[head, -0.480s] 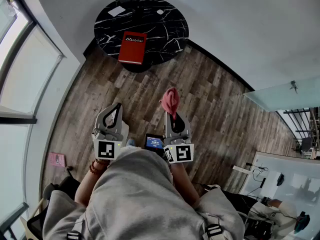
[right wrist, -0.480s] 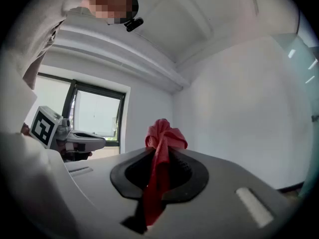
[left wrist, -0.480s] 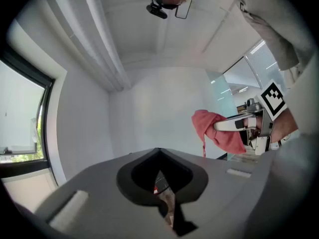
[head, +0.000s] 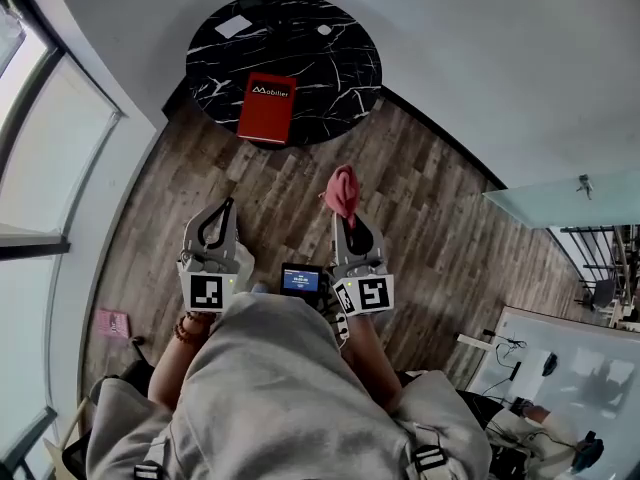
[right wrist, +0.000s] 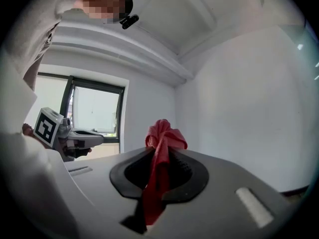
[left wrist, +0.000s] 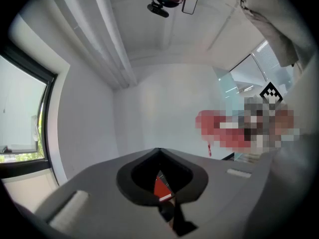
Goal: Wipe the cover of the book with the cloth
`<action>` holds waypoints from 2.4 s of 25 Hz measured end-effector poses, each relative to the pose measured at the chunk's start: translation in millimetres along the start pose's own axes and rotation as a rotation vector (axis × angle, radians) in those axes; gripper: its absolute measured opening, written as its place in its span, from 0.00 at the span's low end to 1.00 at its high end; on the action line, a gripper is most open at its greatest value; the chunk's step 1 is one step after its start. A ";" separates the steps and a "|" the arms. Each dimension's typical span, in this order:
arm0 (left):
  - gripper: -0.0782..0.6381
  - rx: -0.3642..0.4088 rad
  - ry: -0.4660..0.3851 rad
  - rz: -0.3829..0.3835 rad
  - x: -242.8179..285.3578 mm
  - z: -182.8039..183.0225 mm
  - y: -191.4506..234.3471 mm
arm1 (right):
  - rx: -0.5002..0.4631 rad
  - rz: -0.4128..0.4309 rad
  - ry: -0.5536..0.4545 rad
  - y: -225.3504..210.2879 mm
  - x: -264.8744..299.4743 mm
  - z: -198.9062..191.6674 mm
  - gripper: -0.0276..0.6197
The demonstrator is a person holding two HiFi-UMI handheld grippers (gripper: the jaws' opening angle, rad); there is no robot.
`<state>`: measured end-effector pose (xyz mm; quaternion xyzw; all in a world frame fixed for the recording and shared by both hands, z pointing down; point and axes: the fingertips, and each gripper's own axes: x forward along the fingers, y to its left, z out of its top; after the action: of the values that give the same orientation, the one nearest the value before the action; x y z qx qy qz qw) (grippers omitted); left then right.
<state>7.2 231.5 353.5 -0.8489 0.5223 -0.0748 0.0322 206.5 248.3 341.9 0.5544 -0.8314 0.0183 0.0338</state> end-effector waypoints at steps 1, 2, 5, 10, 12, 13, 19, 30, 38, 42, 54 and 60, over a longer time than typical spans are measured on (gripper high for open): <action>0.11 -0.010 0.003 0.004 5.0 -1.4 8.0 | -0.006 -0.001 0.013 -2.3 9.8 -0.3 0.14; 0.11 -0.019 0.008 0.006 10.5 -3.4 16.2 | -0.016 -0.005 0.025 -4.8 20.1 -0.5 0.14; 0.11 -0.025 0.026 -0.001 30.0 -11.0 39.2 | -0.064 -0.025 0.065 -14.5 52.3 -1.7 0.14; 0.11 -0.040 0.014 -0.044 66.3 -26.9 74.2 | -0.125 -0.056 0.118 -33.1 107.8 -9.5 0.14; 0.11 -0.045 0.020 -0.062 80.0 -37.0 88.6 | -0.165 -0.042 0.163 -37.9 132.2 -15.8 0.14; 0.11 -0.032 0.028 -0.078 87.5 -43.3 94.7 | -0.173 -0.030 0.185 -41.3 143.7 -18.9 0.14; 0.22 0.023 0.120 -0.222 131.1 -103.5 117.3 | -0.176 -0.013 0.275 -70.1 199.9 -42.8 0.14; 0.31 0.028 0.291 -0.333 187.4 -190.5 103.5 | -0.393 0.257 0.509 -104.6 337.9 -138.1 0.14; 0.34 0.067 0.422 -0.351 231.0 -254.0 90.2 | -0.661 0.439 0.719 -128.2 423.0 -242.2 0.14; 0.38 0.070 0.497 -0.379 243.4 -296.8 76.6 | -0.699 0.507 0.809 -135.8 444.9 -285.0 0.14; 0.42 0.071 0.649 -0.395 264.7 -359.3 52.5 | -0.619 0.653 1.009 -132.8 455.5 -347.6 0.14; 0.42 0.093 0.677 -0.359 271.0 -366.1 50.8 | -0.638 0.689 1.075 -130.8 452.5 -350.9 0.14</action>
<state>23.7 -24.5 733.3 -0.8519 0.3423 -0.3787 -0.1172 166.6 -194.8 725.5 0.1373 -0.7922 0.0546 0.5920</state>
